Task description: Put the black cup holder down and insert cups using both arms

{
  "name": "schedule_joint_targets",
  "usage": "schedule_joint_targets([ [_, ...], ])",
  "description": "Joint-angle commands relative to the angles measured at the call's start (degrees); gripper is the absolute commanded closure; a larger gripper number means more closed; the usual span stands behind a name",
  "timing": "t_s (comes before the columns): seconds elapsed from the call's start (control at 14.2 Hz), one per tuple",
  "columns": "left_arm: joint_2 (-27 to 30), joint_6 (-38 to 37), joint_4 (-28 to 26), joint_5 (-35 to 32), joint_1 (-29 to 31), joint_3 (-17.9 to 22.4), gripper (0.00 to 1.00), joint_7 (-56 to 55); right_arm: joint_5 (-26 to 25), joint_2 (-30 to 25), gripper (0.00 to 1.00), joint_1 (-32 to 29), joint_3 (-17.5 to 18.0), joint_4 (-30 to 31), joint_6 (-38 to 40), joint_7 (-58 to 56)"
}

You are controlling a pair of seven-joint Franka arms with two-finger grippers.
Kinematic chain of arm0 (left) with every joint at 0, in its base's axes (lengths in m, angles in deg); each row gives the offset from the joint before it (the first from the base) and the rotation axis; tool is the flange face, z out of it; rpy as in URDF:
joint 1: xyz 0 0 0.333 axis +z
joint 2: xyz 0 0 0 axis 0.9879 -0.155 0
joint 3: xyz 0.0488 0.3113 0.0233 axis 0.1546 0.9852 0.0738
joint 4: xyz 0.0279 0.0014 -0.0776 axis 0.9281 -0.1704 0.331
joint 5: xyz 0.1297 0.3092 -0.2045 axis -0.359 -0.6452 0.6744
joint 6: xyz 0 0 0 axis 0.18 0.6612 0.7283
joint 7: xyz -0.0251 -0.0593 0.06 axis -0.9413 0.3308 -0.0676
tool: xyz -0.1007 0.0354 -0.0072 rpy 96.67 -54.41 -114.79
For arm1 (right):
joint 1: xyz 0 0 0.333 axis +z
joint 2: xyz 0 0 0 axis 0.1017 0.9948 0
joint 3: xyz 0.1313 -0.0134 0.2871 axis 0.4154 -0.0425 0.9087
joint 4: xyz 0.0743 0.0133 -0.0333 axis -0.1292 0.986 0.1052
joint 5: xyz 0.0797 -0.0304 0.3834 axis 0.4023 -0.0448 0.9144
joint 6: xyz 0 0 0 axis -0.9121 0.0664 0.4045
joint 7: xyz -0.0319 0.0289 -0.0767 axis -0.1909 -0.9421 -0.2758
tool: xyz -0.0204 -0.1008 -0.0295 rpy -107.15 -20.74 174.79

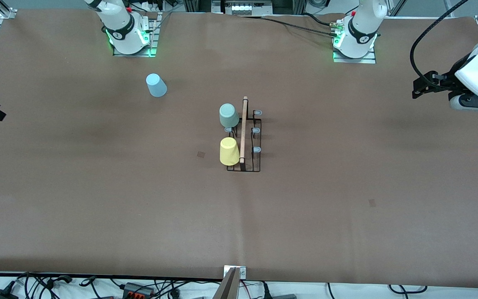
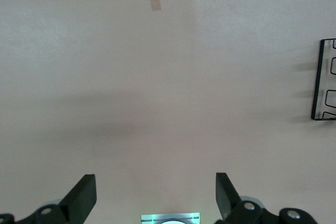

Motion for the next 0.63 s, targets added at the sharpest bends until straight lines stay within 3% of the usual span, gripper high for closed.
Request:
schedule_joint_targets([
  [0.0,-0.5,-1.08,1.28,1.47,1.0,0.11,0.0,0.89,0.16,0.55,0.0,0.68,-0.39,-1.09,6.59,-1.89],
  [0.56,-0.5,-1.17,1.28,1.56,0.92,-0.5,0.0,0.8,-1.05,1.17,0.0,3.4,0.05,-1.53,4.51,-3.65],
])
